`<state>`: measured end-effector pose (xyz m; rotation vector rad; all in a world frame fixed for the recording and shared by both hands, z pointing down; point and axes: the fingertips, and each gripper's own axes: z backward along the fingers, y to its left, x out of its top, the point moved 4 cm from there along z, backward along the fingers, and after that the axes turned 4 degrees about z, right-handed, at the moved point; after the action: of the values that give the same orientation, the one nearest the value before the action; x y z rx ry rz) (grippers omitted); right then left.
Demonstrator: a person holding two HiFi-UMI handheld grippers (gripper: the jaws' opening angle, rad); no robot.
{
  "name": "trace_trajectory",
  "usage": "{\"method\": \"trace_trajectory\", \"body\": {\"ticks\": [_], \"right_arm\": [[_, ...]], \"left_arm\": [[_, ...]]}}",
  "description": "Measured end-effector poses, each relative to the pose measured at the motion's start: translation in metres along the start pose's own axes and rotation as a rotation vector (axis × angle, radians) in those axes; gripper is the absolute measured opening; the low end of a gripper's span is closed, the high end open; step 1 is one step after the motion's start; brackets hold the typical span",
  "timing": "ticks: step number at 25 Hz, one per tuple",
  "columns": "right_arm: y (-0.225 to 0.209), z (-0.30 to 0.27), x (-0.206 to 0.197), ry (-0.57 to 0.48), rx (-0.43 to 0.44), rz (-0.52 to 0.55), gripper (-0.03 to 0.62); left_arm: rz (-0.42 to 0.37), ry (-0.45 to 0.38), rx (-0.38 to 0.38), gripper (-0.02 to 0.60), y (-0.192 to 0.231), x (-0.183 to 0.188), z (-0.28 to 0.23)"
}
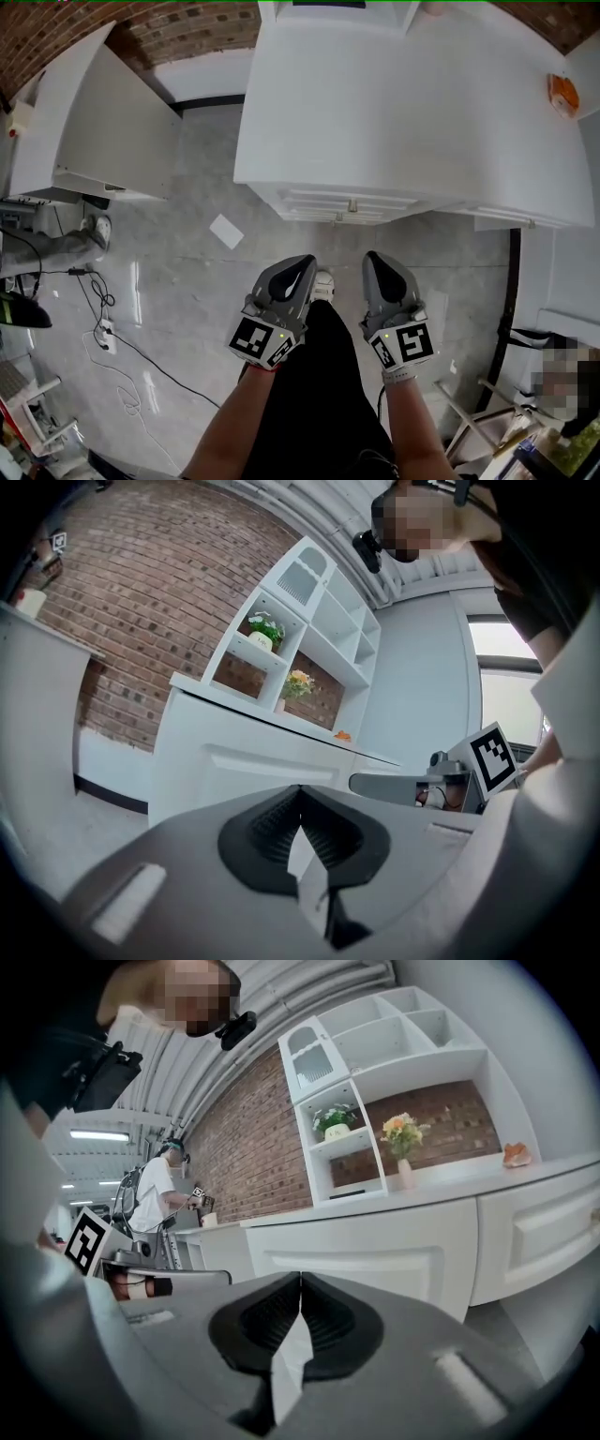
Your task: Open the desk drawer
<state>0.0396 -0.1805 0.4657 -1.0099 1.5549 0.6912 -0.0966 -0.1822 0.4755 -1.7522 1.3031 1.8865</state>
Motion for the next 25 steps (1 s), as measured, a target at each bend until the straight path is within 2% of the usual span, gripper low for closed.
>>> {"method": "trace_trajectory", "body": {"ticks": [5, 12, 15, 25], "right_arm": [[-0.009, -0.025, -0.022, -0.001, -0.006, 0.002, 0.017], [-0.022, -0.054, -0.040, 0.002, -0.067, -0.019, 0.039], [-0.027, -0.067, -0.048, 0.004, -0.096, -0.034, 0.068], [-0.036, -0.098, -0.057, -0.014, -0.132, -0.093, 0.103]], "left_arm": [[-0.020, -0.031, 0.038, 0.003, 0.016, -0.011, -0.019], [-0.023, -0.012, 0.040, 0.003, 0.033, -0.033, -0.047], [-0.021, -0.014, 0.040, 0.003, 0.039, -0.037, -0.059], [-0.044, -0.010, 0.033, 0.003, 0.054, -0.042, -0.093]]}}
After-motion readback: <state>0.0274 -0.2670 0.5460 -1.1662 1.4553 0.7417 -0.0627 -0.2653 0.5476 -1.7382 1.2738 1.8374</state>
